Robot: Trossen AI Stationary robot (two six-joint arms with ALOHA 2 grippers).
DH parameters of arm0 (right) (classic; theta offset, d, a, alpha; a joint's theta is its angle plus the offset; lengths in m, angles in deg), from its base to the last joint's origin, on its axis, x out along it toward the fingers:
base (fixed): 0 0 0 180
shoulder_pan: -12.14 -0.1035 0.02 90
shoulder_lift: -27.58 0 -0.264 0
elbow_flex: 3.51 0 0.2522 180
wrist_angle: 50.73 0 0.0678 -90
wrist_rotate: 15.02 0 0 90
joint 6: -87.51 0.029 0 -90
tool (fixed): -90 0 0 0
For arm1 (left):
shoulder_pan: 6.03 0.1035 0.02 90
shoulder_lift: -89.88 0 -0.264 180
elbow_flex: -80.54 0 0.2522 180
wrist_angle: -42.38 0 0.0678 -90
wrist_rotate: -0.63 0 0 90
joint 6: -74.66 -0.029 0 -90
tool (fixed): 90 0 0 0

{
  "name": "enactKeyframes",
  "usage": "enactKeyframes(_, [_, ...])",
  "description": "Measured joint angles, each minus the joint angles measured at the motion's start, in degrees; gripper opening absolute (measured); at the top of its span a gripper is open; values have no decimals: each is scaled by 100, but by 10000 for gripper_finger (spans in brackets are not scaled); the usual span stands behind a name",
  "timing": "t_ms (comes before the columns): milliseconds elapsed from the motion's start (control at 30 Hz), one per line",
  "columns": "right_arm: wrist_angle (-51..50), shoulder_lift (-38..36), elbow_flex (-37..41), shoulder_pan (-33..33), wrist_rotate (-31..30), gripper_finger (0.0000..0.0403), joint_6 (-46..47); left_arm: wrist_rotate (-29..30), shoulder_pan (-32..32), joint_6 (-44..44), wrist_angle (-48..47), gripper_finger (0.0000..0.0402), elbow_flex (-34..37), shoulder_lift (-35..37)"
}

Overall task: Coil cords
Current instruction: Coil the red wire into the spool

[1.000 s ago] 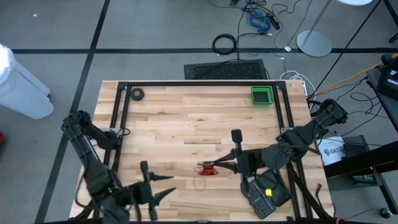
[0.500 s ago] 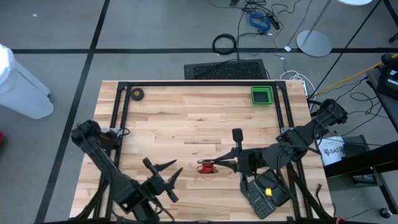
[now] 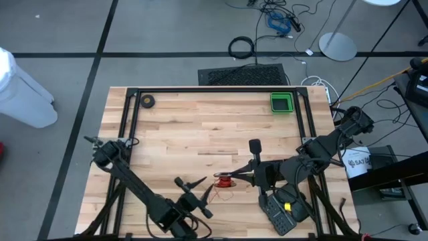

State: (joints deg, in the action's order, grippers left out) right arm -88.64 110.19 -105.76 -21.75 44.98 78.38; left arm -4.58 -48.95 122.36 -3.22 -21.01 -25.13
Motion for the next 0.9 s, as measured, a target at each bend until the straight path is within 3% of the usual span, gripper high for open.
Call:
enactKeyframes(300, [-100,0,0,43,9,0,-203,-627,4,-2,583,175,2,-286])
enactKeyframes(433, [-104,0,0,46,5,0,-205,-1577,-42,-199,1356,176,4,-294])
enactKeyframes(633, [-110,-23,0,44,12,0,-246,-3045,-295,-2416,4300,176,4,-680])
enactKeyframes(733, [-104,-61,-2,44,9,0,-242,-3449,-189,-3642,5825,176,4,-930])
enactKeyframes(833, [-144,-68,-7,11,3,0,-178,-4004,45,-4492,6753,176,4,-1212])
enactKeyframes(900, [-201,-68,-7,-27,7,0,-176,-4436,244,-4539,7058,176,4,-1387])
